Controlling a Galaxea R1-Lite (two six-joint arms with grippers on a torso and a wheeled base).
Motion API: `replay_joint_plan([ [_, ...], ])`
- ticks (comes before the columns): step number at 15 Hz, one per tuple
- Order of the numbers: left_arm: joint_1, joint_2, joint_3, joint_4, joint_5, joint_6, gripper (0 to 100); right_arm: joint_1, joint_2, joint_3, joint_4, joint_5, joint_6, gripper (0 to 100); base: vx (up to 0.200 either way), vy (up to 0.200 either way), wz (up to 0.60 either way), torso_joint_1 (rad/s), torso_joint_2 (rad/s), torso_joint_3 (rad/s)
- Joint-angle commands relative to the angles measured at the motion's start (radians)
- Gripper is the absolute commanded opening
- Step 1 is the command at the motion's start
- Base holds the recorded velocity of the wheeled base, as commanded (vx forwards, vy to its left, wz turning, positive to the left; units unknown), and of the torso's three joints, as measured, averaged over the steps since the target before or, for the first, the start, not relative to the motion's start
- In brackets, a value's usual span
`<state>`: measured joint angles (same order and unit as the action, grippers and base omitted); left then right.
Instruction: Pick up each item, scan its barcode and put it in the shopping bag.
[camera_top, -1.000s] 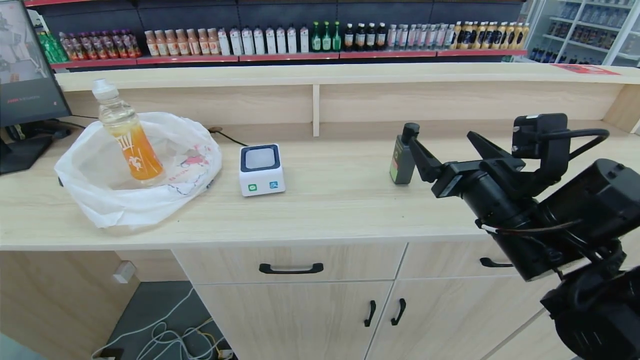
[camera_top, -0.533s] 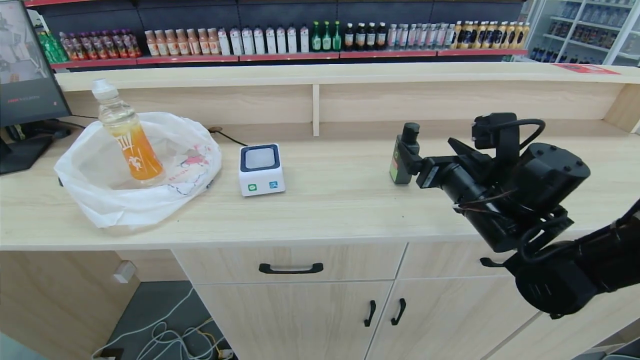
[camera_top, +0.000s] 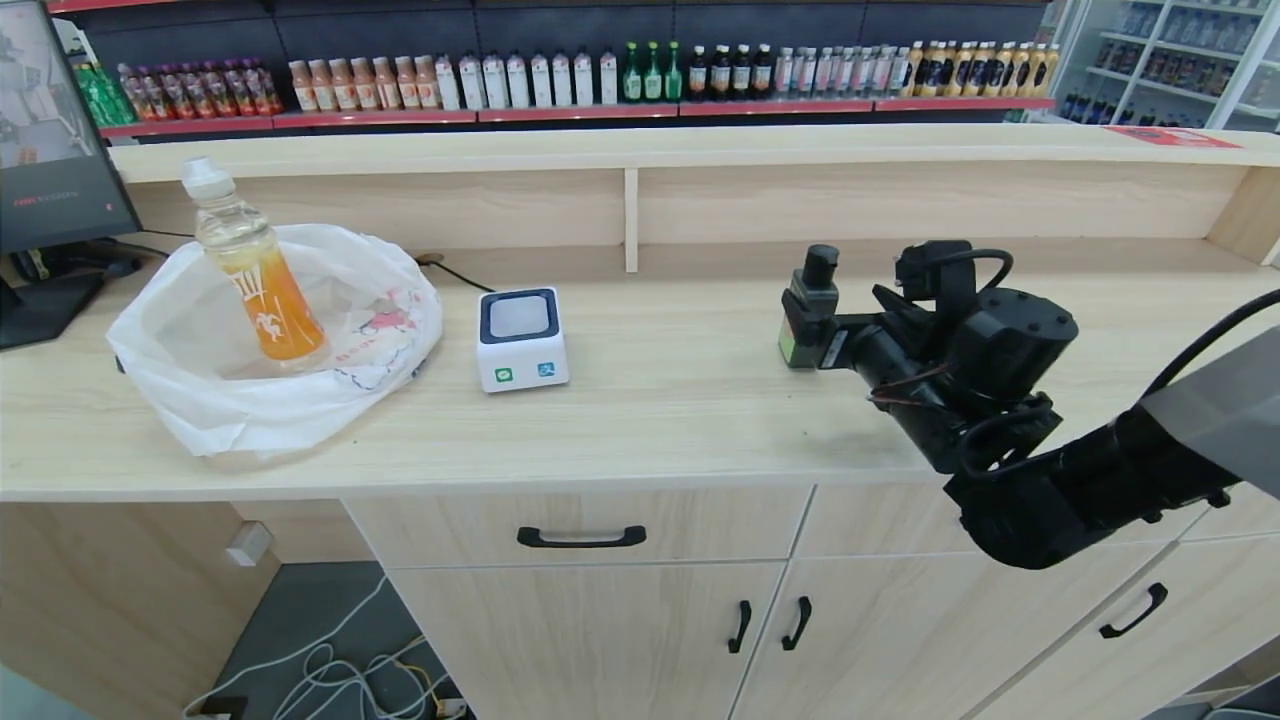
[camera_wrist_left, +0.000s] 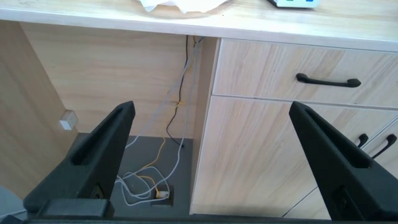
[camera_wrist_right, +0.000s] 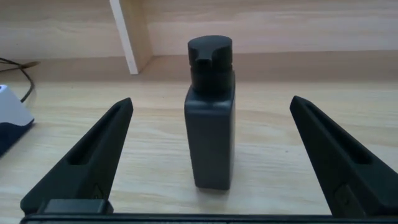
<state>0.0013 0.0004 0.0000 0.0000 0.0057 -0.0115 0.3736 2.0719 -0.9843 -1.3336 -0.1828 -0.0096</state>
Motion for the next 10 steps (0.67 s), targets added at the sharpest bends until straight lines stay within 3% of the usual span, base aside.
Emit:
replay_joint_plan([
  [1, 0.0, 0.0, 0.0, 0.0, 0.0, -0.001, 100, -0.013, 0.065, -0.051, 0.01, 0.019, -0.001, 100, 0.0, 0.0, 0.0, 0.0, 0.0, 0.0],
  [10, 0.0, 0.0, 0.0, 0.0, 0.0, -0.001, 100, -0.033, 0.163, -0.335, 0.2, 0.022, 0.0, 100, 0.0, 0.0, 0.0, 0.0, 0.0, 0.0],
])
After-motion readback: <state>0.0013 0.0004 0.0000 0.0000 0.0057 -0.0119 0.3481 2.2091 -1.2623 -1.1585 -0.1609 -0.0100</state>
